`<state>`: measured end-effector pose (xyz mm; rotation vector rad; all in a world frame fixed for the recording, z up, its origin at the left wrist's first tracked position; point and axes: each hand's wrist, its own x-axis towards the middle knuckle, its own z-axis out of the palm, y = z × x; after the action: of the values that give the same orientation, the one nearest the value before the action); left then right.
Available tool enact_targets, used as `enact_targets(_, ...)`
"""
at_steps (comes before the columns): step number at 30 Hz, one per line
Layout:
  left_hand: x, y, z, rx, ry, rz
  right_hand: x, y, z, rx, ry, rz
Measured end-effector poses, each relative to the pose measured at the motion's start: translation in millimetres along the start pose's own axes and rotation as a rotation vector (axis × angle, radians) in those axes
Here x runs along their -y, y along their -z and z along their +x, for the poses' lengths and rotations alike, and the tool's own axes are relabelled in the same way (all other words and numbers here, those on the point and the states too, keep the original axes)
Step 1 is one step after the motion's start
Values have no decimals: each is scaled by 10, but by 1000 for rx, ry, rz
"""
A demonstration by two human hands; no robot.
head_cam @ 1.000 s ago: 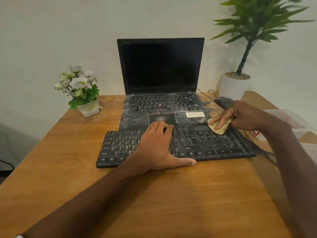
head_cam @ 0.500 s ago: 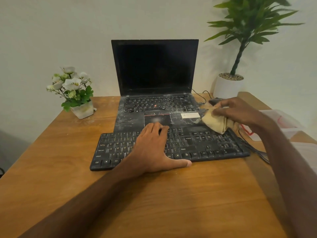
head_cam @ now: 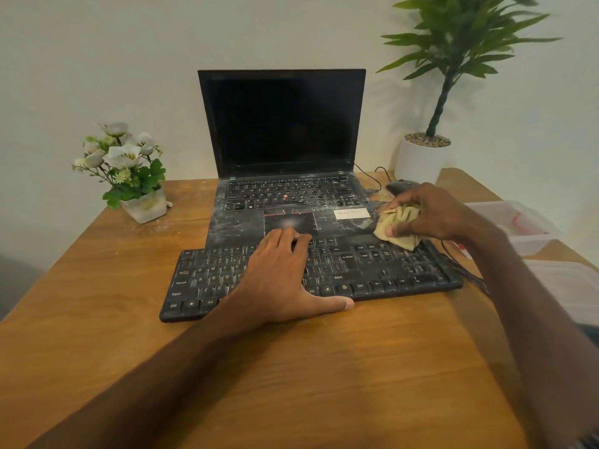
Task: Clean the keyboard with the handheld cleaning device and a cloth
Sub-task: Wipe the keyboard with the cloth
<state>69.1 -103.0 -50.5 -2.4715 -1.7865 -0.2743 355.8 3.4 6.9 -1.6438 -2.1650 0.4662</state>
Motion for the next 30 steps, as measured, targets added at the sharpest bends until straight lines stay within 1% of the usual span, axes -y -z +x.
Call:
enact_targets(6, -1, 10, -6, 0, -2, -3, -96, 65, 1, -26, 31, -79)
enact_targets(10, -7, 13, -15, -7, -4, -12, -282, 213, -56, -96, 20, -295)
enact_targets(11, -9, 14, -18, -7, -3, -16, -298, 249, -70, -122, 31, -298)
enact_targets(14, -2, 9, -17, -11, 1, -22, -161, 223, -67, -180, 115, -175)
enact_targets(15, -2, 6, -16, -12, 1, -23, -88, 176, -57, -162, 145, -131)
enact_targets(17, 0, 7, -15, -13, 0, -24, 27, 71, -56, -45, 182, -34)
enact_targets(19, -2, 9, -14, -10, 3, -27, 31, -14, -62, 78, 197, -3)
enact_targets(20, -6, 10, -12, -6, 5, -27, 8, -19, -65, 101, 196, -1)
enact_targets(26, -5, 9, -9, 6, 3, -12, -176, 152, -114, 110, 136, 27)
enact_targets(30, -7, 1, -4, 8, 4, -6, -277, 223, -135, 88, 126, -34)
